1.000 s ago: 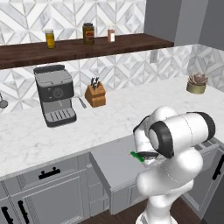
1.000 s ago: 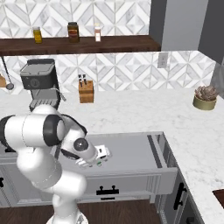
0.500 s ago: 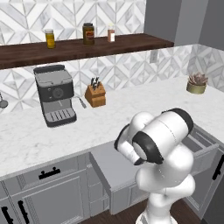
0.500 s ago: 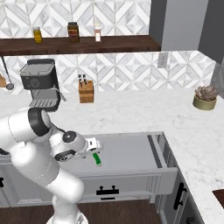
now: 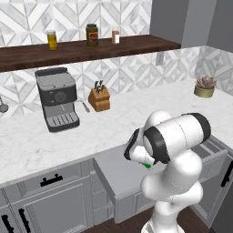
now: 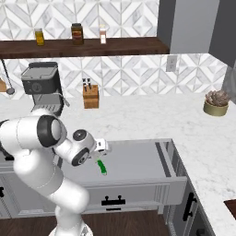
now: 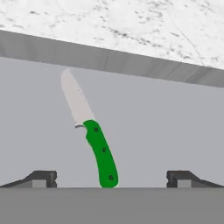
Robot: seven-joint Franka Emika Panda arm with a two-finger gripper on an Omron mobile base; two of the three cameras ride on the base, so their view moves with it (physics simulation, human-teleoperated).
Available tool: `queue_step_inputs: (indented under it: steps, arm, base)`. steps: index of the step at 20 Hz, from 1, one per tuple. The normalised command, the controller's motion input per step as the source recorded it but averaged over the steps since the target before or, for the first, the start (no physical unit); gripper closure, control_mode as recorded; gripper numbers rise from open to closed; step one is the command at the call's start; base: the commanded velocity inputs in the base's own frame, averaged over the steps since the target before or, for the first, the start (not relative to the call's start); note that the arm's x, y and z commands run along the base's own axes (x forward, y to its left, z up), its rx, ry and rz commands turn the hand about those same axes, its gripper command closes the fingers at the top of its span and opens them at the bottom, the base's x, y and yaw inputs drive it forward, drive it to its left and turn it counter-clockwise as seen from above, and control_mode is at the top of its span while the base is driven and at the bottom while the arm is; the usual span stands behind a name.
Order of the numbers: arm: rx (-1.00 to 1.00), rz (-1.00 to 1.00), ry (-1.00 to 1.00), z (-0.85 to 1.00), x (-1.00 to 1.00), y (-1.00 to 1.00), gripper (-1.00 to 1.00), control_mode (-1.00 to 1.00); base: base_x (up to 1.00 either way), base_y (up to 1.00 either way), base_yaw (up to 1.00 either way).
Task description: Pick up the knife from the drawer and place it on the cutting board. Then place the meat from the plate to the cutting board.
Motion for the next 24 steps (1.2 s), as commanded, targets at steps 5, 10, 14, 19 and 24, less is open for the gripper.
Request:
queue_step_inputs:
  steps: [5,10,14,19,24]
  arm:
    - [0.00,0.20,0.00,-0.18,-0.26,-0.47,-1.00,-1.00]
    - [0.00,0.38,0.00,-0.03,-0.22,-0.13,-1.00,-1.00]
    - [0.00,0.37,0.01,-0.31,-0.62,0.01,-1.00,-1.00]
    - [0.00,0.06,0.01,-0.18,-0.27,0.07,-1.00,-1.00]
    - [0.00,-0.04,0.04,0.00,0.06,0.00,-1.00,-1.00]
  base:
    - [0.00,0.00,0.00]
    - [0.00,0.00,0.00]
    - [0.00,0.00,0.00]
    - [0.00,0.00,0.00]
    - [0.00,0.00,0.00]
